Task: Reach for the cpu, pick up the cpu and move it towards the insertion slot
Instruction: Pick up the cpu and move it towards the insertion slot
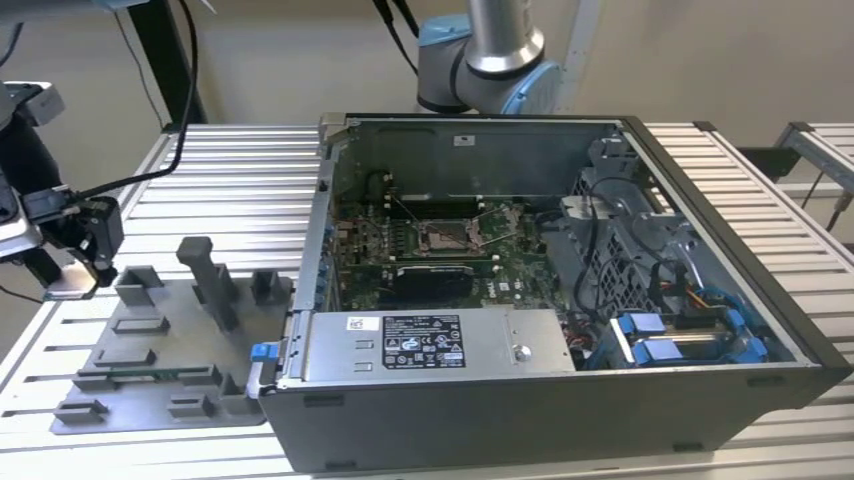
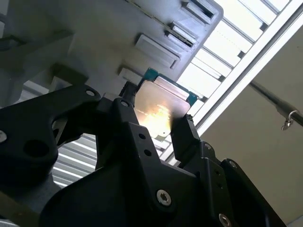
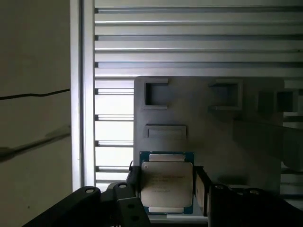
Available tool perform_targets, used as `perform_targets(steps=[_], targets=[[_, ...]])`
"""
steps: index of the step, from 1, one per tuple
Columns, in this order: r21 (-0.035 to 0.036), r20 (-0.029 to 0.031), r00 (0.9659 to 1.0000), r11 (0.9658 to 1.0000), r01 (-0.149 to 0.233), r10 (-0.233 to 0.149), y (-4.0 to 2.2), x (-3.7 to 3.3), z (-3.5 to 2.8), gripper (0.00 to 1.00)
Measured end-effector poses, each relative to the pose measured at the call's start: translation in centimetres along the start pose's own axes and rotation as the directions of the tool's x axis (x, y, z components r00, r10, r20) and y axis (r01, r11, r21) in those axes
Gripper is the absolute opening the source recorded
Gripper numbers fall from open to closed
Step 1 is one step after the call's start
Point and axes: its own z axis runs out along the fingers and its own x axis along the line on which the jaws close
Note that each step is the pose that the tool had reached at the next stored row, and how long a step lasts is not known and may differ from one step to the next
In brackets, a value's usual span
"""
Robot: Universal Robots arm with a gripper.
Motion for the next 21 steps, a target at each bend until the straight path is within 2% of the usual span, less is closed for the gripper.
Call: perform_targets(steps=[21], targets=[[0.0000, 0.0000, 1.0000, 1.0000, 0.000, 0.000, 0.04, 0.03, -1.81, 0.00]])
